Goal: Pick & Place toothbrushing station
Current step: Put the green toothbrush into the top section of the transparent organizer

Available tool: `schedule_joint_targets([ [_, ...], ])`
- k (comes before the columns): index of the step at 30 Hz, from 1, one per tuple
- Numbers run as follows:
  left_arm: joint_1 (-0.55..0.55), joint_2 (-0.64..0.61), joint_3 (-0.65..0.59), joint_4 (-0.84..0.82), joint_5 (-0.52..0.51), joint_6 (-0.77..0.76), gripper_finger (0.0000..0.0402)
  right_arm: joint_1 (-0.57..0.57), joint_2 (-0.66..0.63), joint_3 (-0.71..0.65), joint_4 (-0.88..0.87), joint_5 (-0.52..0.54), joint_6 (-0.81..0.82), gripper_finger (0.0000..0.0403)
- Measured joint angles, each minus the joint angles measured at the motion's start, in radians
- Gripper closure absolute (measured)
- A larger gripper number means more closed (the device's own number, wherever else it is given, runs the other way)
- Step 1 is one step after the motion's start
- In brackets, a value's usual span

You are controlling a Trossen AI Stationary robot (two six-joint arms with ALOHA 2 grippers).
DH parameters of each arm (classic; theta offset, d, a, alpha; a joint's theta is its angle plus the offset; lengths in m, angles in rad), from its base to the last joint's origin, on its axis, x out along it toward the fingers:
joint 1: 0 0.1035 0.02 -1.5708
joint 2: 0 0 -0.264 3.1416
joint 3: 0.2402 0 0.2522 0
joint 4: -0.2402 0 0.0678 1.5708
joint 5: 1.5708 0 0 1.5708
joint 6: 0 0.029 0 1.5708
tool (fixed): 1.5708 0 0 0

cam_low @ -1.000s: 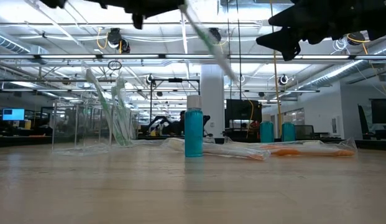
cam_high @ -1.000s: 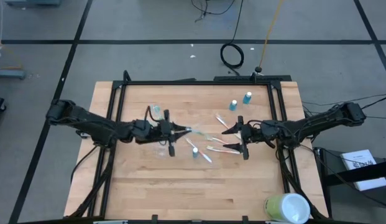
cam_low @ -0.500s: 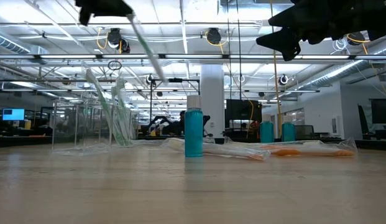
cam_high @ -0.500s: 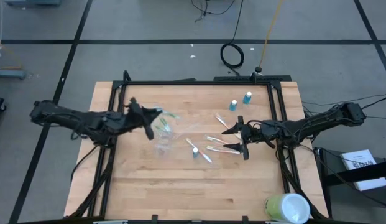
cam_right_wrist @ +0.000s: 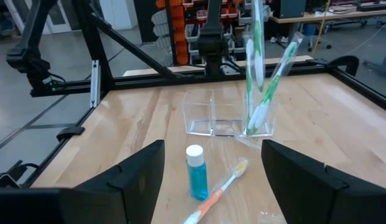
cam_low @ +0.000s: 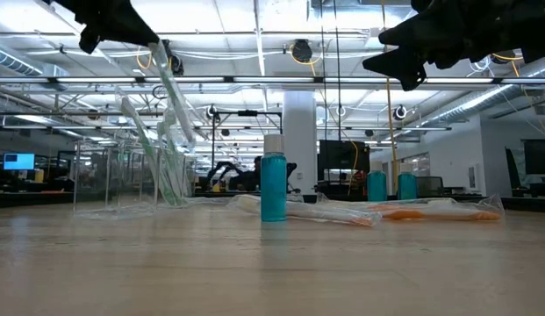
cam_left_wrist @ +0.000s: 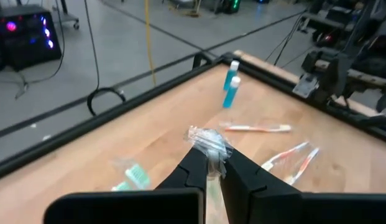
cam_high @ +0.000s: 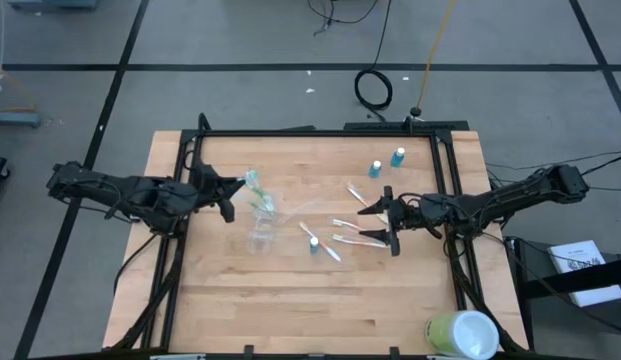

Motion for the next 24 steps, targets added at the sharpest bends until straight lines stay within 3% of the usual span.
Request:
schedule_joint_targets([
  [6, 0.000, 0.004, 0.000, -0.040, 0.023, -0.038, 0.0396, 0.000, 0.000, 0.000, 0.000, 0.000, 0.000, 0.0145],
  [24, 0.001, 0.035, -0.025, -0.101, 0.022, -0.136, 0.0377, 0.000, 0.000, 0.000, 0.000, -0.001, 0.000, 0.0145],
])
